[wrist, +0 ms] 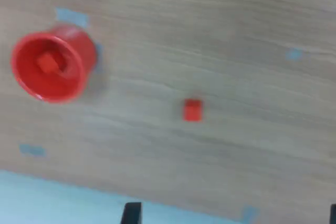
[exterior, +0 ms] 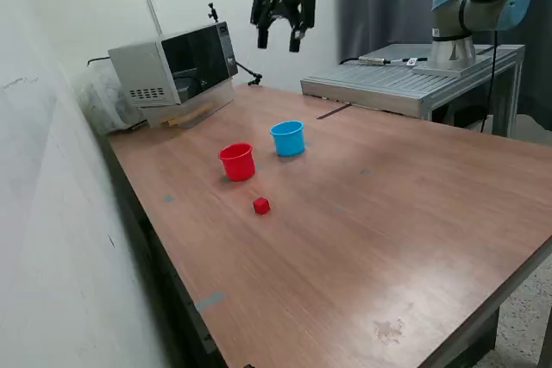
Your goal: Place red objects in the red bin, and blue objects in the blue bin.
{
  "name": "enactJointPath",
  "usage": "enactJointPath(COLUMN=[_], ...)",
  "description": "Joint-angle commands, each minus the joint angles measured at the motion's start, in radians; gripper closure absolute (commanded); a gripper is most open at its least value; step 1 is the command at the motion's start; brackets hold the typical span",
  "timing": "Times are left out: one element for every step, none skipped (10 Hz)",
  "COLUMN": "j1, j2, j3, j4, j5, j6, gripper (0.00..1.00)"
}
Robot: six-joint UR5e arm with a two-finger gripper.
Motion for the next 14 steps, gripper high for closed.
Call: enactJointPath(j1=[0.074,0.076,0.075,0.075,0.073,0.073,0.072,0.067,0.062,0.056,0.055,0.047,0.036,0.024], j2=[-0.063,-0.051,0.007,0.074,0.145,0.218,0.293,0.364,0.424,0.46,0.502,0.529,0.546,0.559], j3=[0.018,0.018,-0.006,-0.044,-0.083,-0.125,-0.165,-0.208,-0.241,-0.249,-0.279,-0.299,-0.313,-0.321], j4=[0.011,0.009,0.003,0.0,-0.003,-0.014,-0.041,-0.046,-0.053,-0.104,-0.113,-0.113,-0.113,-0.115], j5=[0.003,0.004,0.03,0.032,0.032,0.032,0.03,0.026,0.024,0.023,0.021,0.02,0.02,0.02], j6=[0.001,0.004,0.004,0.019,0.041,0.058,0.07,0.079,0.084,0.102,0.112,0.112,0.113,0.112], gripper=[0.0,0.0,0.0,0.0,0.0,0.0,0.0,0.0,0.0,0.0,0.0,0.0,0.0,0.0])
